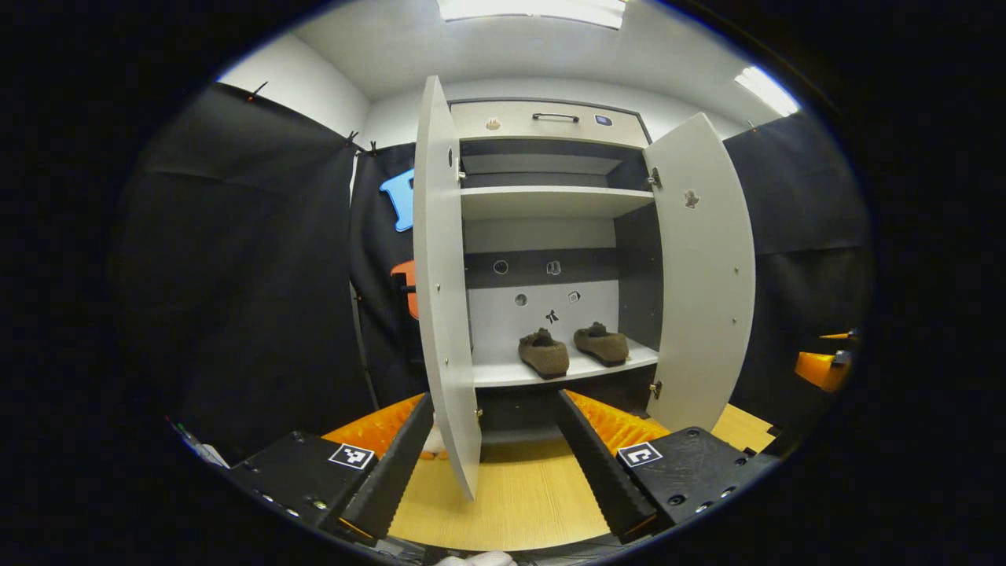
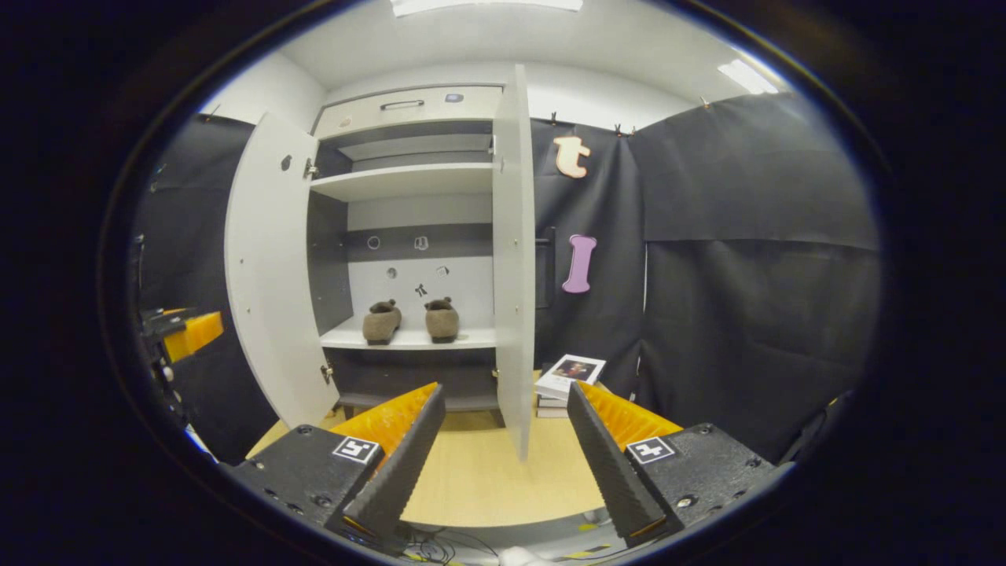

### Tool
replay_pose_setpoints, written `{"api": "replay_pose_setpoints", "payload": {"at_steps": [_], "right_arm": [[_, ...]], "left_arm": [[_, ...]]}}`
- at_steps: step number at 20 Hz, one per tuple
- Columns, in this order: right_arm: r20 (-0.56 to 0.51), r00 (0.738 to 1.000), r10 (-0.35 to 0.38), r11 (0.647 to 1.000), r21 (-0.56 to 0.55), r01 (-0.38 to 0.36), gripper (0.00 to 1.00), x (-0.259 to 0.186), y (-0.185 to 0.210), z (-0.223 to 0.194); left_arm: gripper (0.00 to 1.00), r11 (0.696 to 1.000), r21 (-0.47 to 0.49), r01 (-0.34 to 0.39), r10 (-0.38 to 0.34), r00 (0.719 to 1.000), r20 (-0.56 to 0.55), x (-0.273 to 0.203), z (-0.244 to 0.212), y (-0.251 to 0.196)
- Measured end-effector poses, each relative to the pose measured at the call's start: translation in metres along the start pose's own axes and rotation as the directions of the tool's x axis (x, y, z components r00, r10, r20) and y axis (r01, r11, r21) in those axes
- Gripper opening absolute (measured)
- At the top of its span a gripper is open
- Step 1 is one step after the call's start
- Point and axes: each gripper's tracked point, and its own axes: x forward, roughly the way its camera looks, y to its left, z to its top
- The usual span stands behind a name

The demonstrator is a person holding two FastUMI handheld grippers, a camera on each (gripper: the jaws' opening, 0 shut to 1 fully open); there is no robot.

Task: Grab one shoe with the right hand and put it into the shoe cabinet, grab the other shoe with the left hand and put it into the shoe cabinet; then close the right door with the right hand and the left door with the left hand.

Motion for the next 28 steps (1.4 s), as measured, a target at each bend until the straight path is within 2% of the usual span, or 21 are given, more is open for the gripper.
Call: {"api": "replay_pose_setpoints", "payload": {"at_steps": [6,14,18,20,24,25,26,28], "right_arm": [[0.010,1.000,0.017,1.000,-0.026,-0.017,0.99,0.032,-0.004,0.015],[0.078,0.986,-0.149,0.988,-0.036,0.152,0.99,0.139,-0.111,0.086],[0.086,0.986,-0.141,0.988,-0.049,0.145,0.99,0.185,-0.134,0.113],[0.093,0.991,-0.094,0.993,-0.061,0.100,0.99,0.200,-0.127,0.122],[0.105,0.993,-0.046,0.995,-0.084,0.055,0.97,0.205,-0.114,0.125],[0.099,0.995,-0.032,0.997,-0.071,0.039,0.92,0.205,-0.108,0.123],[0.089,0.996,-0.019,0.998,-0.055,0.024,0.93,0.204,-0.102,0.121],[0.079,0.997,-0.021,0.999,-0.041,0.024,0.87,0.202,-0.096,0.120]], "left_arm": [[0.97,1.000,-0.019,-0.019,0.018,0.999,-0.049,-0.015,-0.019,-0.001],[0.97,0.994,-0.066,-0.082,0.077,0.995,-0.070,-0.013,-0.029,-0.017],[0.96,0.989,-0.084,-0.122,0.115,0.990,-0.079,-0.005,-0.030,-0.020],[0.96,0.988,-0.083,-0.130,0.125,0.990,-0.071,-0.002,-0.027,-0.023],[0.96,0.986,-0.072,-0.151,0.146,0.987,-0.071,-0.003,-0.027,-0.021],[0.96,0.985,-0.076,-0.157,0.152,0.986,-0.073,-0.004,-0.027,-0.019],[0.97,0.983,-0.077,-0.164,0.158,0.984,-0.078,-0.006,-0.028,-0.017],[0.96,0.980,-0.074,-0.182,0.176,0.981,-0.085,-0.010,-0.031,-0.008]]}}
